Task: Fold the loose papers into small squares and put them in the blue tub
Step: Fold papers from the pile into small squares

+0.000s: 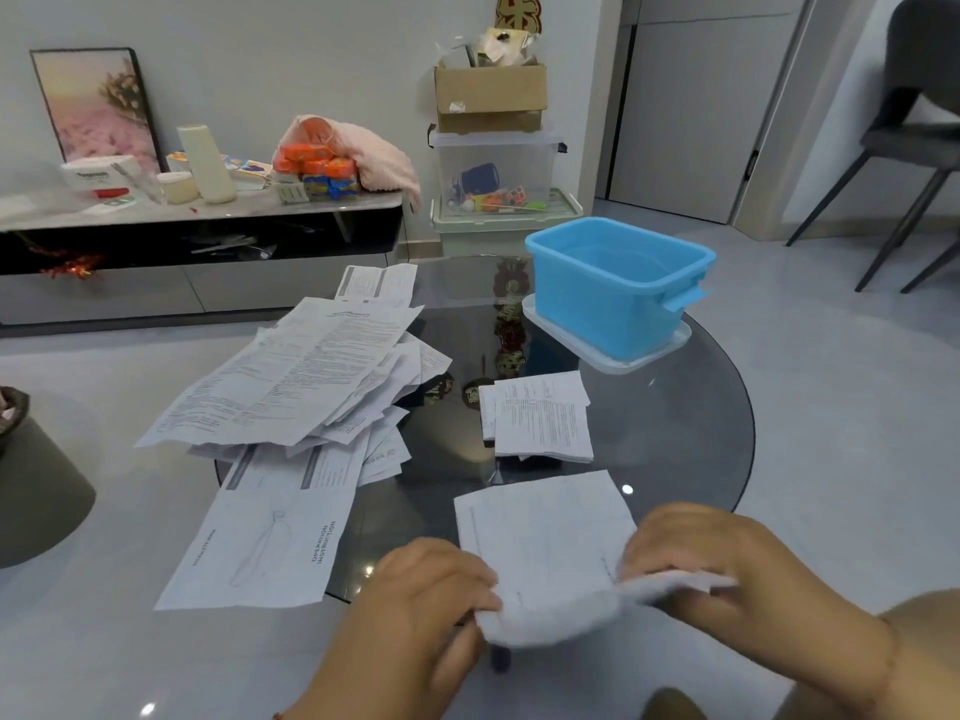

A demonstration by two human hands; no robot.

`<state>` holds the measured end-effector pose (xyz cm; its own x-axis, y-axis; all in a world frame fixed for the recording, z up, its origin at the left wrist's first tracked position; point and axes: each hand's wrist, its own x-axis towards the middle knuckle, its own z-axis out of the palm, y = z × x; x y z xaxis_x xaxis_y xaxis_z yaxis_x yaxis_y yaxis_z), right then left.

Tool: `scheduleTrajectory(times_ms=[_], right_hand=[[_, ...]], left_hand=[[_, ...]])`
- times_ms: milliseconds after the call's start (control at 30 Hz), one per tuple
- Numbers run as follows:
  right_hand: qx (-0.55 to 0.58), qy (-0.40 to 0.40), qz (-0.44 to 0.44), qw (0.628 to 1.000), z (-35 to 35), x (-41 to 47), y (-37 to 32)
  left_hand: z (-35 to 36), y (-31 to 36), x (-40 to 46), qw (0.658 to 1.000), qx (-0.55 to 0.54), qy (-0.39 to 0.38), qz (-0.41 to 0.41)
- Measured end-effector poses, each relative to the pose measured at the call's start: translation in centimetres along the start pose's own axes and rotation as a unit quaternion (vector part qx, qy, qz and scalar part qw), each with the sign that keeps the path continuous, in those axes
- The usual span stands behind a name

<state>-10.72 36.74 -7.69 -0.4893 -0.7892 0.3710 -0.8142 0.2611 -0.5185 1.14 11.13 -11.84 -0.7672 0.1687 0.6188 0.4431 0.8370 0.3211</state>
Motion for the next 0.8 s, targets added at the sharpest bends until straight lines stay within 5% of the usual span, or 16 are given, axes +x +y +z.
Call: scheduleTrajectory(times_ms=[200, 467, 700, 800], right_hand=[[0.047, 0.057, 0.221, 0.972, 1.2, 0.9, -1.1], [-0.003, 0.070, 0.273, 0.959, 1.7, 1.6, -2.1], [-0.048, -0.014, 0.264, 0.963, 1.3, 2.3, -2.2], [-0.071, -0.034, 0.260, 0.962, 1.5, 2.5, -2.3]], left_hand=[[0.7, 1.0, -0.1, 0.985, 0.001, 0.079, -0.156], [1.5, 1.5, -0.6, 0.967, 0.034, 0.106, -0.228], [1.5, 2.0, -0.2, 0.967, 0.095, 0.095, -0.217], [2.0, 3.1, 0.6, 0.978, 0.139, 0.112, -0.110]])
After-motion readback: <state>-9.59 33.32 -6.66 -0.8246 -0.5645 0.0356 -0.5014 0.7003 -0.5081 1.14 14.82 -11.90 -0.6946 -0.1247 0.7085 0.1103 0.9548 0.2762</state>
